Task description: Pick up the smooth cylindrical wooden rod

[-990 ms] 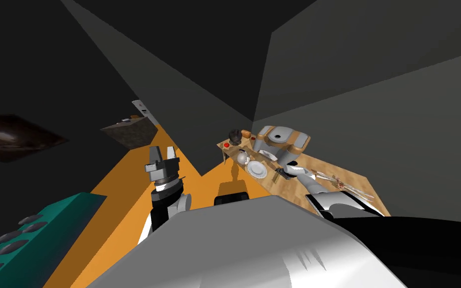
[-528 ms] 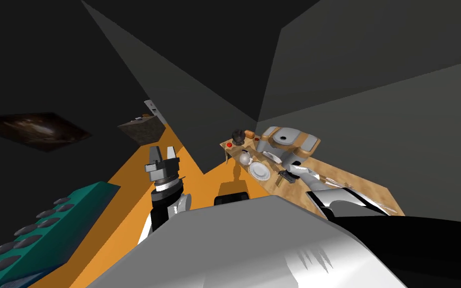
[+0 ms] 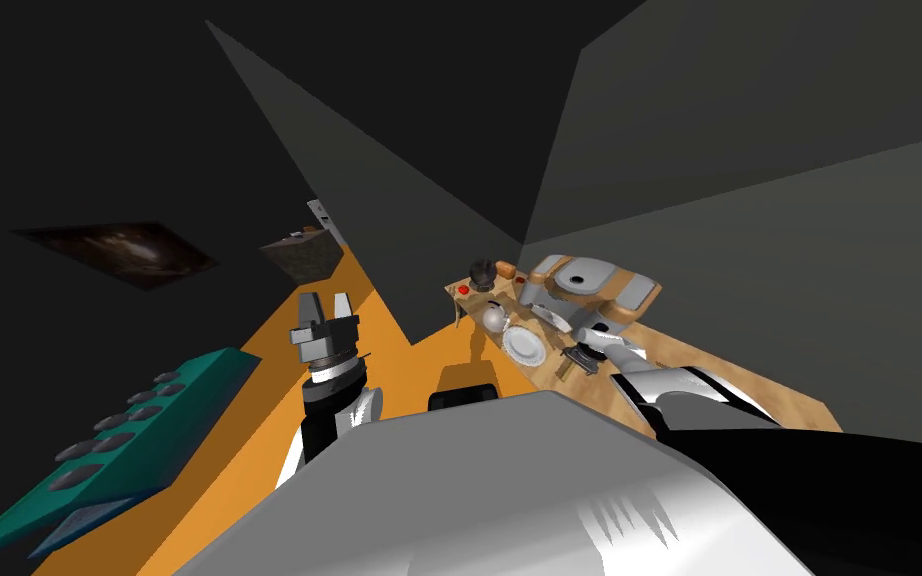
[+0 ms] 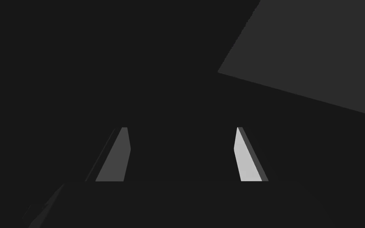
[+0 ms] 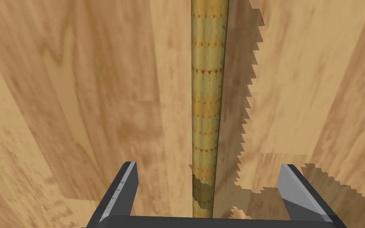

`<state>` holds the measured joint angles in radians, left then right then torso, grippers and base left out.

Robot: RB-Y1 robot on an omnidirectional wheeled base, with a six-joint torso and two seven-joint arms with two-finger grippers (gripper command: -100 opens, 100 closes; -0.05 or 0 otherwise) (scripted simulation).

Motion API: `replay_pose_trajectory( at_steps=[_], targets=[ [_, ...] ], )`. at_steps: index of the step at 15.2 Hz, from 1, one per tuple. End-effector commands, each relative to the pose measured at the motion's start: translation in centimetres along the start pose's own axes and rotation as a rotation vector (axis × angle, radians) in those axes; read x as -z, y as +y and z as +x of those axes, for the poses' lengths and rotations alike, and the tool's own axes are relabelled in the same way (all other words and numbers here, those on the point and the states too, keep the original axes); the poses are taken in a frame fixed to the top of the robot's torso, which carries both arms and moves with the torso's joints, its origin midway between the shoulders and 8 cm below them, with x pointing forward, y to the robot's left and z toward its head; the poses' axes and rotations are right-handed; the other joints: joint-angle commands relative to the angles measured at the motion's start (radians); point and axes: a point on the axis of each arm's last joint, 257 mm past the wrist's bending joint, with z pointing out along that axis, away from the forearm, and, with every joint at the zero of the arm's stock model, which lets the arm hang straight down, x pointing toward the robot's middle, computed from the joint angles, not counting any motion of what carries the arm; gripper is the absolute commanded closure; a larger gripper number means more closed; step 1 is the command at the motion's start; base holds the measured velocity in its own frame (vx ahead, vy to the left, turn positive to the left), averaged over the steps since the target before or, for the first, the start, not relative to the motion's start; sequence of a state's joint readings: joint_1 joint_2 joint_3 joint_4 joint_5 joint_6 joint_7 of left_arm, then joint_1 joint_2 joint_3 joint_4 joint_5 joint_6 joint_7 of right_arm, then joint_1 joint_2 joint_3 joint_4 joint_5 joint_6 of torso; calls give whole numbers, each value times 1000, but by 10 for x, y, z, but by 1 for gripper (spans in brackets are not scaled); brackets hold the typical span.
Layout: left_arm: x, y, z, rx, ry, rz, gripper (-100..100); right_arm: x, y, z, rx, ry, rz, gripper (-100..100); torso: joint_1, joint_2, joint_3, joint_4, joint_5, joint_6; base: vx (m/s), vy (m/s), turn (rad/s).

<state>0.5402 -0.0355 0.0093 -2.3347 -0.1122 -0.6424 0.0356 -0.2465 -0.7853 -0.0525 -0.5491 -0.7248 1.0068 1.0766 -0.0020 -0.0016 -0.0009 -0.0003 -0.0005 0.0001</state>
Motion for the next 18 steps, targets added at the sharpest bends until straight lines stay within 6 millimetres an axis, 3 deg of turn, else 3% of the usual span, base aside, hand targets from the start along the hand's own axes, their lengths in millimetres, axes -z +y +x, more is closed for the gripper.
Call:
replay_pose_trajectory(
  at_steps=[1,2,6,8,9,13,14,18],
  targets=[
    [0,0,0,0,0,0,0,-1,-8,8,-3,33,16,-100,0,0,0,0,0,0,5,-22,111],
    [0,0,0,0,0,0,0,-1,-4,3,-2,15,7,-100,0,0,0,0,0,0,3,-15,40],
    [0,0,0,0,0,0,0,-20,6,25,-23,17,11,-100,-4,3,1,0,-1,0,-37,-72,74],
    [0,0,0,0,0,0,0,-18,5,22,-18,18,12,-100,-5,3,2,1,-1,1,-34,-69,37],
    [0,0,0,0,0,0,0,-19,5,23,-20,17,11,100,-4,3,2,1,-1,1,-9,-19,3],
    [0,0,0,0,0,0,0,-19,5,22,-22,17,10,100,0,0,0,0,0,0,-2,-4,-2],
    [0,0,0,0,0,0,0,-9,-1,13,-10,18,11,100,0,0,0,0,0,0,27,48,-87],
    [0,0,0,0,0,0,0,-5,-2,8,-9,18,11,100,8,-3,-2,-1,2,0,42,92,-73]
  ],
)
